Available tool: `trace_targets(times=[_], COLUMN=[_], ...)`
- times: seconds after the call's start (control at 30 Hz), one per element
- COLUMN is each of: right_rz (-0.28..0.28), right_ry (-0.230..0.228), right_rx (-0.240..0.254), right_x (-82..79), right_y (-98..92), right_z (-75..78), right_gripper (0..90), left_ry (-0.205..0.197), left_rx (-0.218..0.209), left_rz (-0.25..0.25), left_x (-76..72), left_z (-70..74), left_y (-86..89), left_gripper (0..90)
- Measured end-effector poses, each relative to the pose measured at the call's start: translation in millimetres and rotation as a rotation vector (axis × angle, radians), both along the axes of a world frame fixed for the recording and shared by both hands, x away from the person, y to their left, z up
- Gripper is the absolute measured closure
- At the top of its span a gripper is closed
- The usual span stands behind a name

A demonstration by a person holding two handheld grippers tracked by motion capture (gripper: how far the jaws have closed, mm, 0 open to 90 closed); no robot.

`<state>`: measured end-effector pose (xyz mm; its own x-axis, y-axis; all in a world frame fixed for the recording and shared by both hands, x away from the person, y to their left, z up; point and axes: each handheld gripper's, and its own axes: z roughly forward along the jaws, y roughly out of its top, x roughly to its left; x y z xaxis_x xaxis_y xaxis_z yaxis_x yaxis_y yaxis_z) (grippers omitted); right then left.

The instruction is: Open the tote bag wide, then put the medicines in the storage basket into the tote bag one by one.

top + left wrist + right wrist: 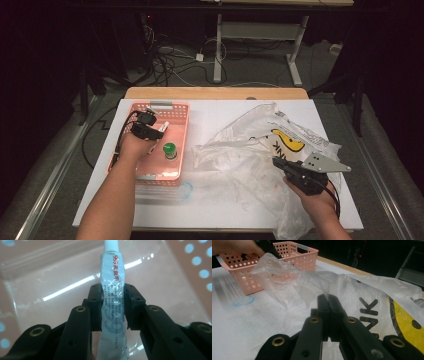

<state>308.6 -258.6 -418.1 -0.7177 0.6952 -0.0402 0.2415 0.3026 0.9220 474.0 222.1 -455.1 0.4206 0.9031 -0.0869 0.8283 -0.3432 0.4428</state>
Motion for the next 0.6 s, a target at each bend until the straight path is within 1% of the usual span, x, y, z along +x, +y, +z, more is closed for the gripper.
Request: trace_targets(times=[0.03, 0.13, 0.17, 0.23, 0.27, 0.3, 0.33, 0.43, 0.47, 0.53, 0.6], right_rz=[0.0, 0.002, 0.001, -0.002, -0.005, -0.005, -0.005, -0.005, -0.005, -0.006, -0.001], right_ry=[-0.003, -0.009, -0.01, -0.013, -0.014, -0.014, -0.015, -0.019, -0.02, -0.024, -0.024], right_rx=[0.001, -0.002, -0.001, 0.003, 0.005, 0.006, 0.005, 0.009, 0.009, 0.013, 0.006], right_x=[0.1, -1.2, -1.3, -1.9, -2.2, -2.3, -2.0, -2.0, -2.2, -2.8, -2.8], right_y=[-0.1, -0.2, -0.4, -1.3, -1.5, -1.4, -1.3, -1.3, -1.5, -1.7, -1.1], right_z=[0.5, 0.9, 1.1, 1.9, 2.3, 2.3, 2.5, 3.0, 3.5, 3.6, 2.7], right_gripper=[90.0, 90.0, 90.0, 90.0, 90.0, 90.0, 90.0, 90.0, 90.0, 90.0, 90.0], left_ry=[-0.013, -0.039, -0.045, -0.067, -0.076, -0.088, -0.105, -0.148, -0.16, -0.185, -0.205], left_rx=[-0.015, -0.034, -0.036, -0.061, -0.064, -0.065, -0.07, -0.11, -0.117, -0.126, -0.134], left_rz=[0.007, 0.012, 0.009, 0.0, -0.006, -0.016, -0.014, -0.009, -0.014, -0.022, -0.029], left_x=[-1.5, -5.3, -6.4, -10.5, -12.2, -14.9, -18.6, -29.1, -32.7, -39.3, -44.9], left_z=[2.1, 8.0, 9.7, 14.9, 16.6, 18.8, 21.6, 29.7, 32.6, 37.6, 41.5], left_y=[0.3, 1.7, 1.9, 2.0, 1.8, 1.5, 1.0, 2.2, 2.6, 2.7, 3.4], left_gripper=[68.6, 68.6, 68.6, 68.6, 68.6, 68.6, 68.6, 68.6, 68.6, 68.6, 68.6])
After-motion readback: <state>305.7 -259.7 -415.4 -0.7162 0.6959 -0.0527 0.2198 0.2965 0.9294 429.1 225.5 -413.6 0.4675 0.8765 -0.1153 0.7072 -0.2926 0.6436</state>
